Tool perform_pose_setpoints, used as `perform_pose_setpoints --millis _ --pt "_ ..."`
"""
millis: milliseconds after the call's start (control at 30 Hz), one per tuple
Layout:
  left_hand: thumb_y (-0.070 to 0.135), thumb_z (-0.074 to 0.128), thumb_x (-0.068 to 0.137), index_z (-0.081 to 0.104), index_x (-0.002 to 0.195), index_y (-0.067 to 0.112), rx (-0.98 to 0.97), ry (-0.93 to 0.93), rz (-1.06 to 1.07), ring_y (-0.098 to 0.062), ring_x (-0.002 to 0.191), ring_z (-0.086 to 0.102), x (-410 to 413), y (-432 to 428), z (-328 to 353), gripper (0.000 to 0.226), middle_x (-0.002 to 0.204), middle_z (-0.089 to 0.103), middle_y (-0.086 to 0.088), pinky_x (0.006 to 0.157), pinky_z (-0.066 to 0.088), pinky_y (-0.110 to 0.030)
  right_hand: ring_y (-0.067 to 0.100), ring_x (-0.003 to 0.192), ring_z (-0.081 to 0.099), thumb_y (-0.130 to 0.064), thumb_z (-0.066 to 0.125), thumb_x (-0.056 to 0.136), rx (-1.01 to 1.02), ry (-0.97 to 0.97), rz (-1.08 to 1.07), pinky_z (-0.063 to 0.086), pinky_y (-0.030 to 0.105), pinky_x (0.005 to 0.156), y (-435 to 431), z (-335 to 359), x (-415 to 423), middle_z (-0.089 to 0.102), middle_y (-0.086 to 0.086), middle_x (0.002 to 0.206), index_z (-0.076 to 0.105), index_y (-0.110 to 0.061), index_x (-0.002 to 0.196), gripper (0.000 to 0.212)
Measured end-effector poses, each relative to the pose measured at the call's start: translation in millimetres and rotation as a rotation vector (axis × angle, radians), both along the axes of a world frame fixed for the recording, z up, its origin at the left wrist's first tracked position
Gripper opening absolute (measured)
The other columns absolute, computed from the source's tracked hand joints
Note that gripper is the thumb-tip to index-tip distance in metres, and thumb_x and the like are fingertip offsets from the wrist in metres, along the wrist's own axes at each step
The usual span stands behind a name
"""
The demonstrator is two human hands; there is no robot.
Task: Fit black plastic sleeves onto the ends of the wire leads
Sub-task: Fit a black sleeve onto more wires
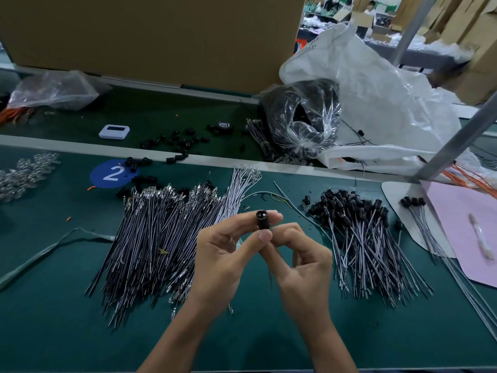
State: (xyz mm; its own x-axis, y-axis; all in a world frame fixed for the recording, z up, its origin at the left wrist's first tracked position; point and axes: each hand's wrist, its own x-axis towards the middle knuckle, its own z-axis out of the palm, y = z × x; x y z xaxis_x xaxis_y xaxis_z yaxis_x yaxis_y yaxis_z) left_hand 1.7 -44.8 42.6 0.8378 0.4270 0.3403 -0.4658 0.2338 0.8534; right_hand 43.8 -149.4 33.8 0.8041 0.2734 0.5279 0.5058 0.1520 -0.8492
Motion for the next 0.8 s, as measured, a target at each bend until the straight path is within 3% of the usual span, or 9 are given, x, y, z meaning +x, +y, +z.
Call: perform_pose_setpoints --millis 133,367,567,800 --pt "0.016 0.074 0.075 0.078 0.098 0.022 -0.043 -0.045 -0.022 -0.024 0.096 0.073 -1.8 -0.7 2.6 0.024 0.099 0.076 -0.006 0.084 0.054 -0.025 0.017 0.075 0.062 -0.028 0.073 0.082 0.029 0.024 0.047 0.049 0.026 0.07 -0.6 1.6 1.3 0.066 -0.001 0.076 0.071 -0.023 0.074 0.009" --pt "0.012 0.072 0.072 0.079 0.097 0.022 -0.091 -0.052 -0.003 -0.022 0.094 0.073 -9.3 -6.7 -1.2 0.027 0.097 0.076 -0.007 0.084 0.054 -0.023 0.016 0.076 0.062 -0.038 0.071 0.086 0.008 0.034 0.066 0.049 0.023 0.072 -0.1 -4.6 -2.2 0.064 0.004 0.078 0.065 -0.016 0.074 0.025" --pt "0.009 0.071 0.073 0.079 0.097 0.02 -0.104 -0.071 -0.001 -0.022 0.089 0.074 -8.4 -6.0 1.3 0.027 0.091 0.077 -0.007 0.081 0.055 -0.023 0.021 0.072 0.061 -0.02 0.071 0.086 -0.015 0.023 0.061 0.049 0.028 0.069 1.4 -10.1 -2.1 0.064 0.007 0.074 0.066 -0.01 0.075 0.016" --pt "0.03 0.074 0.072 0.079 0.093 0.032 0.165 0.112 0.019 -0.019 0.093 0.073 -0.7 7.3 1.3 0.022 0.092 0.077 0.003 0.084 0.057 -0.028 0.012 0.07 0.059 -0.02 0.071 0.085 0.005 0.059 0.021 0.046 0.02 0.069 -1.7 -11.8 0.4 0.062 -0.004 0.072 0.065 -0.017 0.071 0.015"
